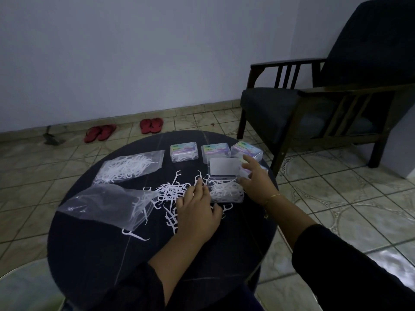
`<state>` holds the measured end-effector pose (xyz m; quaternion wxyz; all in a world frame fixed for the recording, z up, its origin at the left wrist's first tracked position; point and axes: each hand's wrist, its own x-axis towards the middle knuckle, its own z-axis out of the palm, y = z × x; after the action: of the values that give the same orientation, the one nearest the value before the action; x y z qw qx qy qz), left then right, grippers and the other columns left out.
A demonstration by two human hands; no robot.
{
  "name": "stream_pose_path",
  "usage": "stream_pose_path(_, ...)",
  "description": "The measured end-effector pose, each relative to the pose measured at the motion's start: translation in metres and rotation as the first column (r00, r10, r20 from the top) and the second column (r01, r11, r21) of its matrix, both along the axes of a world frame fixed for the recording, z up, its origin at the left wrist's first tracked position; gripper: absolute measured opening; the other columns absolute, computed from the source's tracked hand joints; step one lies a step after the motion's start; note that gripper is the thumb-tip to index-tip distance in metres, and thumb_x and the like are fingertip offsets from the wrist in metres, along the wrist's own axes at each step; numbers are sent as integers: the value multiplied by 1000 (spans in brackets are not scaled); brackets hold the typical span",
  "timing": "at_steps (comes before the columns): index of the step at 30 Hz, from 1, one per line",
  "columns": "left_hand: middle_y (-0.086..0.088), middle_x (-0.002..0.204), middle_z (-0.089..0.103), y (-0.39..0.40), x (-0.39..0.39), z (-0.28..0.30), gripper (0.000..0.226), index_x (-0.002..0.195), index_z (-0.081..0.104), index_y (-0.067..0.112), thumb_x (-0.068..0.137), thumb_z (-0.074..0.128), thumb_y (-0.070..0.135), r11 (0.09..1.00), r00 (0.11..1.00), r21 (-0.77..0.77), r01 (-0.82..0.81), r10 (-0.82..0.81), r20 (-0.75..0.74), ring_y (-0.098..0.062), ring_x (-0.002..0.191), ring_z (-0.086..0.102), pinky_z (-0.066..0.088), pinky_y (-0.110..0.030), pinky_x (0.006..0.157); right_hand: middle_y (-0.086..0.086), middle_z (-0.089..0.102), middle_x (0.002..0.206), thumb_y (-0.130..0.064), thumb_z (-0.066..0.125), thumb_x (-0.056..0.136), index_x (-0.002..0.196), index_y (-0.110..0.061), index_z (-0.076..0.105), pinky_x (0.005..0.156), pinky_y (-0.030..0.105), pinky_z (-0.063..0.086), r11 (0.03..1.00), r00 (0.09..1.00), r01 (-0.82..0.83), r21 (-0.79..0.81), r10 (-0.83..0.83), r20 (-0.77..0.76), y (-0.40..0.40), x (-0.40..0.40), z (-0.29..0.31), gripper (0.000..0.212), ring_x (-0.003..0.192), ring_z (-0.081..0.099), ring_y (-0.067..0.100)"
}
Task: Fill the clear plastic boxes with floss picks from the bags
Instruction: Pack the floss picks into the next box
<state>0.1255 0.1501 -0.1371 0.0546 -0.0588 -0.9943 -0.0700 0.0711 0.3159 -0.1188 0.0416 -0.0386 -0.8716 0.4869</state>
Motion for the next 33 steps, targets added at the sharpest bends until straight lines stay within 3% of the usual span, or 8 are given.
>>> stream_pose_path(9,2,160,10,1,0,3,62,150,24,18,96,31,47,1000,1000,3,-9,9,-7,-18,143,11,16,-38,107,0,53,130,-21,62,89,141,-29,38,105,38,34,926,977,128,355,-56,-207,-5,2,7,58,123,41,19)
stream_pose_path(15,2,160,12,-1,-1,1,61,150,24,18,97,31,46,999,1000,44,6,-4,-28,-17,143,11,15,-37,107,0,54,126,-22,70,82,138,-28,42,103,40,38,941,974,99,322,-25,-227,-4,7,5,63,118,45,19)
stream_pose_path(18,3,159,15,-1,-1,2,61,149,28,20,95,25,48,998,1000,57,12,-11,-20,-17,142,13,15,-36,106,2,57,120,-13,61,89,135,-27,46,91,31,46,987,979,32,156,1,-203,2,10,4,51,103,52,13)
stream_pose_path(22,6,132,51,-5,-6,1,47,137,40,23,94,35,42,975,997,223,2,15,-75,-17,127,38,18,-32,91,0,55,127,-1,41,96,138,-25,45,86,20,41,992,987,-40,116,58,-153,13,19,3,48,102,49,6)
stream_pose_path(24,6,119,57,-6,-11,3,63,147,25,22,91,47,42,939,999,343,-31,42,-25,-16,116,48,21,-33,95,0,54,131,0,38,97,140,-26,44,88,18,39,989,985,-63,134,83,-153,15,24,3,50,107,49,7)
stream_pose_path(27,0,139,51,-8,-21,7,94,152,-4,27,86,62,40,855,994,519,-9,-50,98,-19,116,54,33,-42,107,1,48,139,0,36,97,142,-26,39,80,8,38,988,983,-79,132,99,-152,14,29,3,52,97,48,0)
stream_pose_path(31,7,147,41,-9,-27,9,100,151,-5,36,83,68,29,760,981,650,14,-138,140,-15,121,52,47,-40,97,4,40,146,8,40,93,144,-28,33,95,18,40,994,980,-103,39,108,-167,7,38,2,62,106,47,6)
stream_pose_path(33,7,148,40,-10,-28,8,98,151,-2,37,84,69,28,751,980,660,16,-144,139,-14,122,50,47,-40,98,4,38,146,10,42,91,144,-30,32,87,8,44,994,980,-107,18,108,-166,4,41,-1,67,101,54,8)
